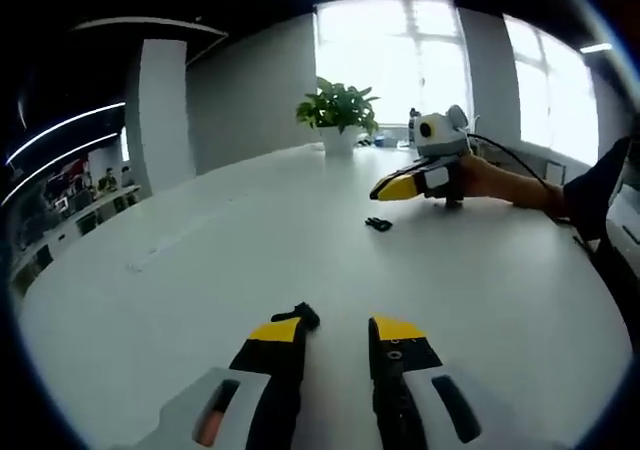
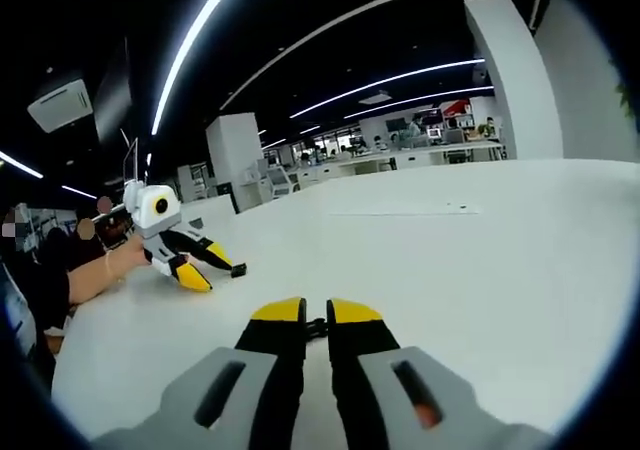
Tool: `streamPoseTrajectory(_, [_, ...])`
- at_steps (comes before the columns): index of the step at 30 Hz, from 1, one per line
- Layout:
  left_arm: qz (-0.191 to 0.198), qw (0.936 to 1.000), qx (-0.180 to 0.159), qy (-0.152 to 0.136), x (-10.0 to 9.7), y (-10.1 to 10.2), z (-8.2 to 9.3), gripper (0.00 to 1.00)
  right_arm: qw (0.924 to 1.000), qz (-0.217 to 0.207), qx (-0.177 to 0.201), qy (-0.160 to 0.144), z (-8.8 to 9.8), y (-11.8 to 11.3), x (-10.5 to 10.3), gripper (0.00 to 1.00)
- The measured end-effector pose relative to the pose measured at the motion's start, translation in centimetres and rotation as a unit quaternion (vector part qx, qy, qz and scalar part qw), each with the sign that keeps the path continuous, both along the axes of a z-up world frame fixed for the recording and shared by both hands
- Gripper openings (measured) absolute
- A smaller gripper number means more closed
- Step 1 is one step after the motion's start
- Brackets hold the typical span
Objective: Snap the two parts of the plastic buckle together until the buckle closes and remains connected.
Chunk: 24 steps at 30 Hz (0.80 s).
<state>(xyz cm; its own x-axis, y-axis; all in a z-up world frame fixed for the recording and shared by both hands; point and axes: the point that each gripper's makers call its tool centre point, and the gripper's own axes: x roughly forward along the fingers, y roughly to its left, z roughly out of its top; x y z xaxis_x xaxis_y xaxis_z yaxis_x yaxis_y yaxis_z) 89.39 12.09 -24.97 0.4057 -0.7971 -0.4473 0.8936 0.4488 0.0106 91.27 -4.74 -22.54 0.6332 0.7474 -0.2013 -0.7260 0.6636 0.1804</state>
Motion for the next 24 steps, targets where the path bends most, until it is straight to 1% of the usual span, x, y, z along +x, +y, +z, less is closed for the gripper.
streamPoseTrajectory(3, [0.016,0.9996,-0.025,-0.001,0.8,0.3,0.7,0.25,1.0000,0.000,0.004,0.001,0.1,0.0,0.0,0.08])
streamPoseTrajectory(5, [0.022,0.9993,-0.028,-0.007,1.3,0.4,0.9,0.25,1.0000,0.001,0.005,0.001,0.2,0.0,0.1,0.08])
streamPoseTrajectory(8, [0.032,0.9990,-0.012,-0.030,2.5,0.8,0.8,0.26,1.0000,0.002,0.006,0.003,0.2,0.1,0.0,0.08])
streamPoseTrajectory(9, [0.032,0.9989,-0.006,-0.033,2.8,0.9,0.7,0.26,1.0000,0.002,0.007,0.004,0.2,0.1,0.0,0.08])
streamPoseTrajectory(12, [0.027,0.9992,-0.001,-0.030,3.3,1.2,0.6,0.25,1.0000,0.002,0.008,0.003,0.2,0.1,0.0,0.08])
streamPoseTrajectory(15, [0.023,0.9994,-0.005,-0.025,3.0,1.5,0.8,0.25,0.9999,0.002,0.013,0.004,0.3,0.1,0.0,0.08])
streamPoseTrajectory(20, [0.045,0.9986,0.009,-0.029,4.1,2.4,0.3,0.25,0.9998,0.004,0.018,0.009,0.3,0.2,0.0,0.08])
streamPoseTrajectory(24, [0.045,0.9985,0.018,-0.025,4.0,2.4,-0.4,0.26,0.9998,0.005,0.019,0.009,0.4,0.2,0.0,0.08])
